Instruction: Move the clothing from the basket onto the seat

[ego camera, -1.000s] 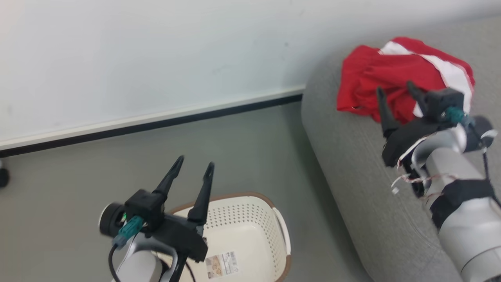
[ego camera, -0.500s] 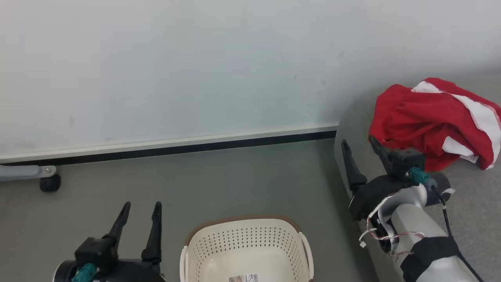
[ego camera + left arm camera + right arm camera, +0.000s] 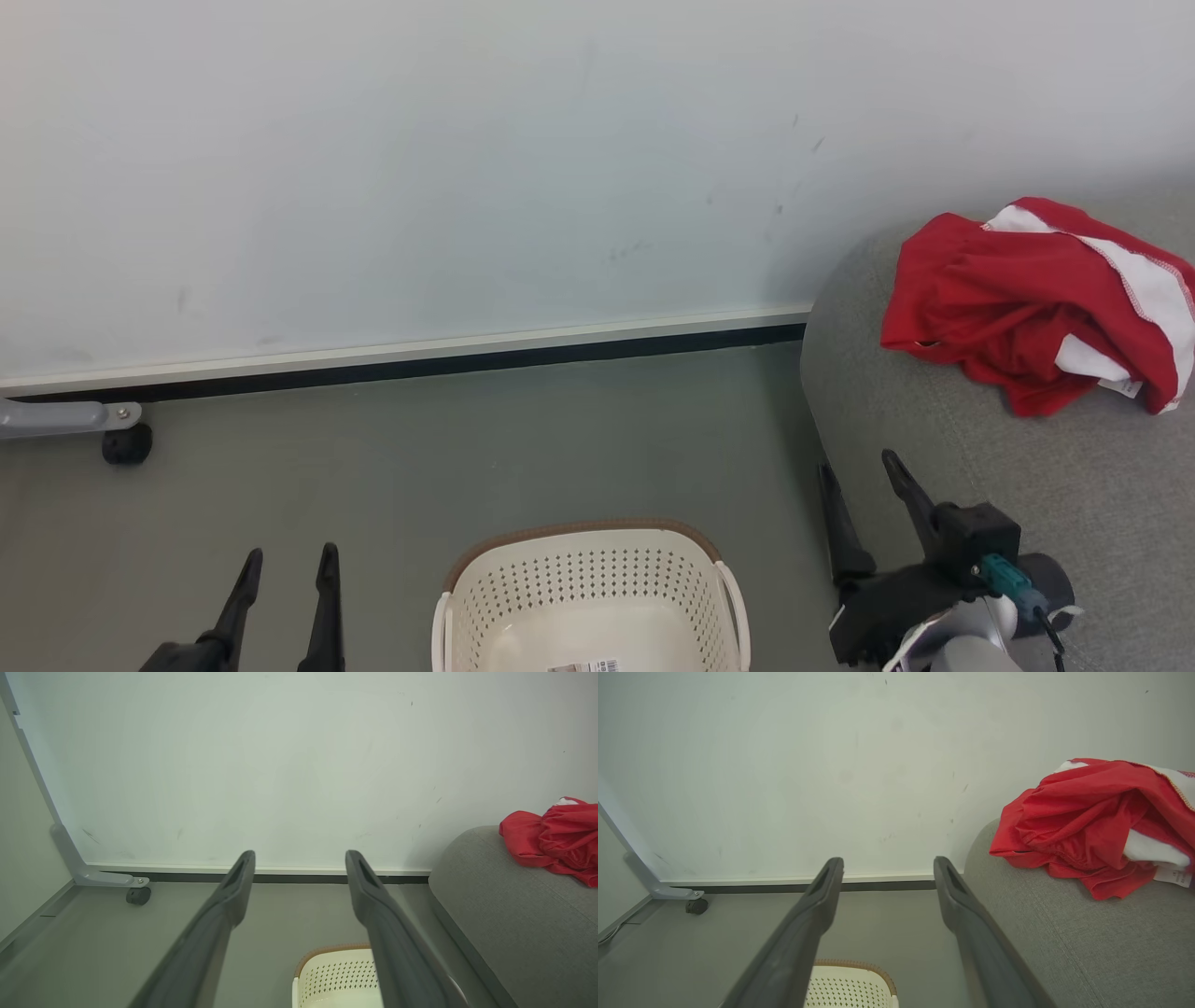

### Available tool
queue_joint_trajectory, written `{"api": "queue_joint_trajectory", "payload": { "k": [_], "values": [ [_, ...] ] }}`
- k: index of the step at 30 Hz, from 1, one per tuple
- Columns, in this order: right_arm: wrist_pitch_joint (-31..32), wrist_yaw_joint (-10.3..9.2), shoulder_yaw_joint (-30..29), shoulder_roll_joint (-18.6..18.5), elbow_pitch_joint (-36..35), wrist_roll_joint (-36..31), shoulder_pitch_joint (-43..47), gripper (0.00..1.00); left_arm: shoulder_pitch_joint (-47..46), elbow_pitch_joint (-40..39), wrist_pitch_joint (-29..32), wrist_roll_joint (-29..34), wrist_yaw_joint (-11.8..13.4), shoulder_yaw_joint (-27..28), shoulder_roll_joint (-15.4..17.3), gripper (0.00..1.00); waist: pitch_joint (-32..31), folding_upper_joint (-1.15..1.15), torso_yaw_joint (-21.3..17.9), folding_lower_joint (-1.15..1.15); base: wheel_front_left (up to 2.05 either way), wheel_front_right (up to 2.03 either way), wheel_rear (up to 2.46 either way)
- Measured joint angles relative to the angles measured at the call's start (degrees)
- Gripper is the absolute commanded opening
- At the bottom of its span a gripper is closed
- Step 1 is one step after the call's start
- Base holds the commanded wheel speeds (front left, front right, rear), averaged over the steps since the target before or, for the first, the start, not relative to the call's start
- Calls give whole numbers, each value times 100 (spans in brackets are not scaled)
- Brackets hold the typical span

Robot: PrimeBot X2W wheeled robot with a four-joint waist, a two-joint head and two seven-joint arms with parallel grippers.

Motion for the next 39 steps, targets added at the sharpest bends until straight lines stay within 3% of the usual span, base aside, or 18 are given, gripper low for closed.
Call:
{"api": "queue_joint_trajectory", "payload": {
  "k": [20,39],
  "values": [
    [0,-176,-227,-104,-1612,-120,1122,100,471,-392,-44,330,48,450,27,100,114,0,-61,0,0,0,0],
    [1,-225,-396,-116,-2034,-260,1330,100,540,-475,-45,365,49,599,-53,100,161,0,8,0,0,0,0]
  ]
}}
